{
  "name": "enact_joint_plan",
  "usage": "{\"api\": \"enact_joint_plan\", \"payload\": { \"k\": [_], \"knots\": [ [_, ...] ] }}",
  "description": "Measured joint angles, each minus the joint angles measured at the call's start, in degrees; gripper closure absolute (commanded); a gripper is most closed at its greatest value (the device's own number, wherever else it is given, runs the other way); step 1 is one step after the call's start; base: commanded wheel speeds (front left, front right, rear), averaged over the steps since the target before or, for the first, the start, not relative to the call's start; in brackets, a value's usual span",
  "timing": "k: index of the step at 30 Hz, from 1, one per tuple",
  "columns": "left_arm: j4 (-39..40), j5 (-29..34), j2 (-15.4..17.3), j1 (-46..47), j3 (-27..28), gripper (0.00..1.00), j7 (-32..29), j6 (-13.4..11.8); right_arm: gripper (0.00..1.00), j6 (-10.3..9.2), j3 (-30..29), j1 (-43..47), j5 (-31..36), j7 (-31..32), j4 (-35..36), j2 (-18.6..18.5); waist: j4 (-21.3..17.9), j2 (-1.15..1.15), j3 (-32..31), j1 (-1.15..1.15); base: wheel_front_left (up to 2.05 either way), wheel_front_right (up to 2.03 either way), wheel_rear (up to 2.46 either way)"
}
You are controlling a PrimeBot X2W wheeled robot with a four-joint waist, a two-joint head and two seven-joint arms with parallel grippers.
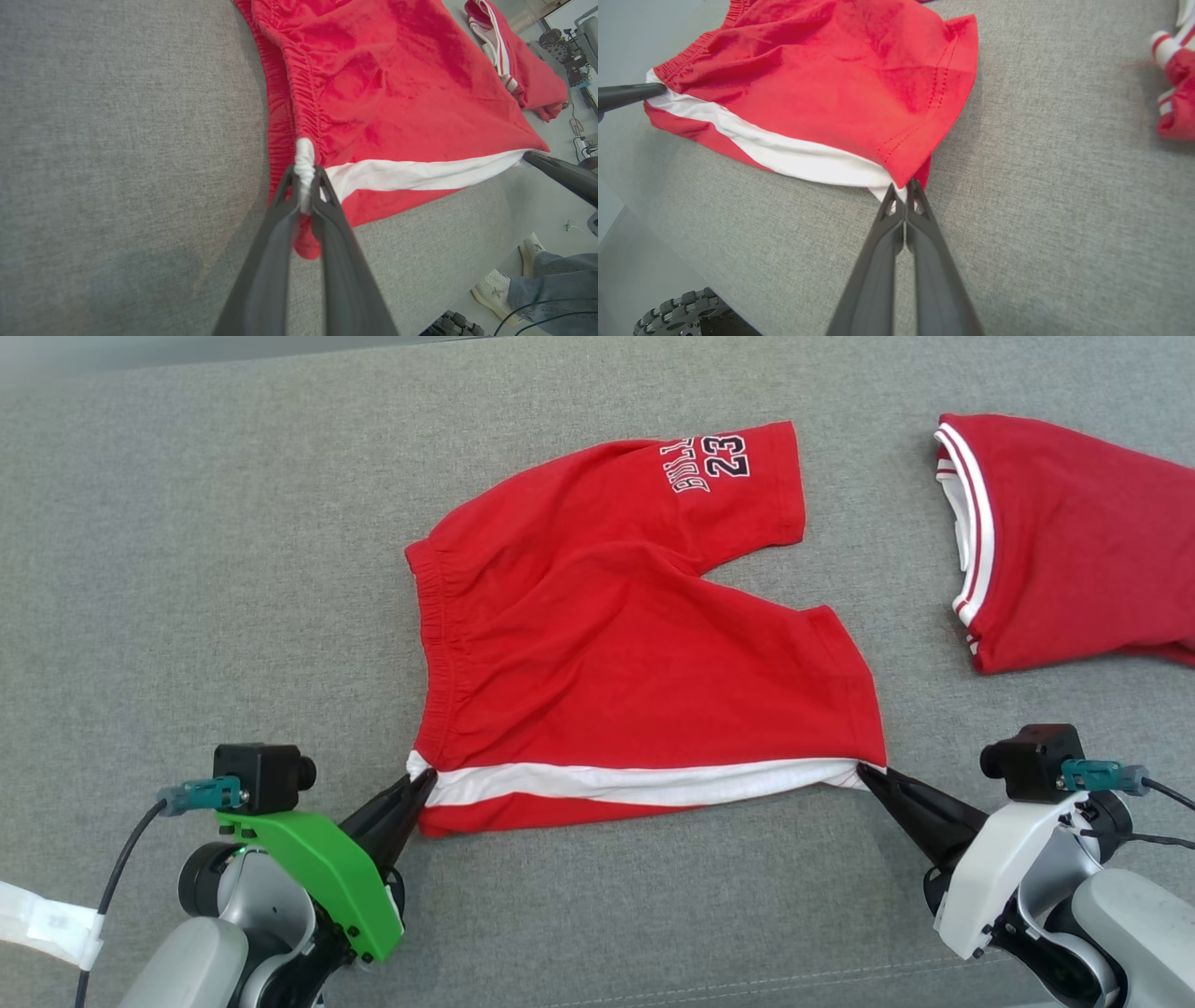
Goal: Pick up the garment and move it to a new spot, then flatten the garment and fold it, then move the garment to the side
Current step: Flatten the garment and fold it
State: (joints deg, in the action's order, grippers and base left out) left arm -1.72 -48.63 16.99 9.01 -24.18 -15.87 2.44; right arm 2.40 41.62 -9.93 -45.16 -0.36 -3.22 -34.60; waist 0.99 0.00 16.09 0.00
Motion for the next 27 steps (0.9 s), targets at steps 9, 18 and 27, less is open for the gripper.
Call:
{"api": "enact_joint_plan", "payload": {
  "k": [9, 18, 27],
  "knots": [
    [2.09, -0.46, 0.80, -0.72, 1.37, 1.00, -0.73, -0.02, 1.00, -0.01, -1.99, -0.31, -0.15, -0.70, 0.23, -0.26, 0.20, 0.00, -0.11, 0.00, 0.00, 0.00, 0.00],
    [13.24, -7.67, 2.89, 3.07, 8.20, 1.00, -1.78, 0.07, 1.00, 2.20, -12.14, -4.97, -14.92, -1.74, 9.15, -1.46, 0.31, 0.00, -2.06, 0.00, 0.00, 0.00, 0.00],
    [30.09, -16.59, 5.12, 0.92, 11.06, 1.00, -5.78, 1.52, 1.00, 4.15, -20.51, -1.25, -30.19, -3.22, 28.30, -5.67, -1.37, 0.00, -4.45, 0.00, 0.00, 0.00, 0.00]
  ]
}}
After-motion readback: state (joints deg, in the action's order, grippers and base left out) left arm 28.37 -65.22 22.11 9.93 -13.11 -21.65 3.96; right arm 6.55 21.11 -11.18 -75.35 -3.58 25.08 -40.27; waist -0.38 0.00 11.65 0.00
